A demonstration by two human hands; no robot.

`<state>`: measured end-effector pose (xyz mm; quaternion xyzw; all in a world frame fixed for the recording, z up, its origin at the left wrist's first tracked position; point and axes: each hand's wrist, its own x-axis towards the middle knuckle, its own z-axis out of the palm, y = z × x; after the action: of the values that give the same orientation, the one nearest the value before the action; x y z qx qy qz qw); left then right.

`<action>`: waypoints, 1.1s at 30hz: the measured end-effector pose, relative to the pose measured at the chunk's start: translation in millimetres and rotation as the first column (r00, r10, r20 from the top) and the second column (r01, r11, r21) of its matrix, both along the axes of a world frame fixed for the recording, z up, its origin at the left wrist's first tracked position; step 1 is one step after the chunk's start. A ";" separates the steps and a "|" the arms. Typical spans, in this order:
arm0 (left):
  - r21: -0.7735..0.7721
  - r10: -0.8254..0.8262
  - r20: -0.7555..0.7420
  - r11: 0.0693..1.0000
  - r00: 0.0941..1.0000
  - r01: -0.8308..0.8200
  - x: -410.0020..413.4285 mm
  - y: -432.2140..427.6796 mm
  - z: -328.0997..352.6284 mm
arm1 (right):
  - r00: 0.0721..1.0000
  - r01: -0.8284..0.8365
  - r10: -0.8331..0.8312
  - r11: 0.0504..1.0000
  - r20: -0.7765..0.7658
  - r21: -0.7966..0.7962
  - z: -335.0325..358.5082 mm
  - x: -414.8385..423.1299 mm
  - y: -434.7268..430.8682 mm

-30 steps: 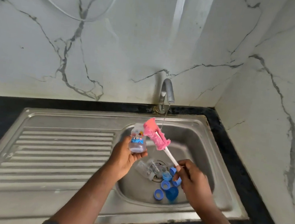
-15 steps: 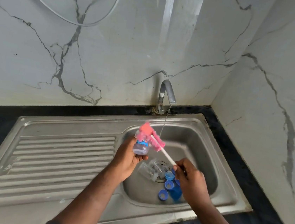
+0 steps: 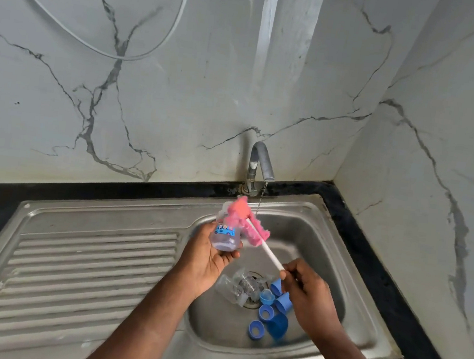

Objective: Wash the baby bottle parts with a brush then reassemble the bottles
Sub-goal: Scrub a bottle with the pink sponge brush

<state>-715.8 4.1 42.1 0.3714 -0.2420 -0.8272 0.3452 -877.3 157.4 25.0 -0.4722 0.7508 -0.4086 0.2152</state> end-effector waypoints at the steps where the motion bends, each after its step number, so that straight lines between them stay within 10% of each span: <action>1: 0.012 0.002 -0.011 1.000 1.000 -0.002 -2.3 0.1 1.1 | 1.000 0.013 -0.013 1.000 0.016 -0.011 -0.2 -3.1 -0.4; 33: -0.018 0.110 -0.028 0.994 0.994 -0.110 -42.3 5.7 11.9 | 0.985 -0.153 0.157 0.987 0.072 -0.055 -11.9 -81.2 -7.8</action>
<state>-758.1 9.8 54.1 0.3696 -0.2244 -0.8096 0.3969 -958.5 149.5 13.2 -0.5185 0.6927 -0.4267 0.2632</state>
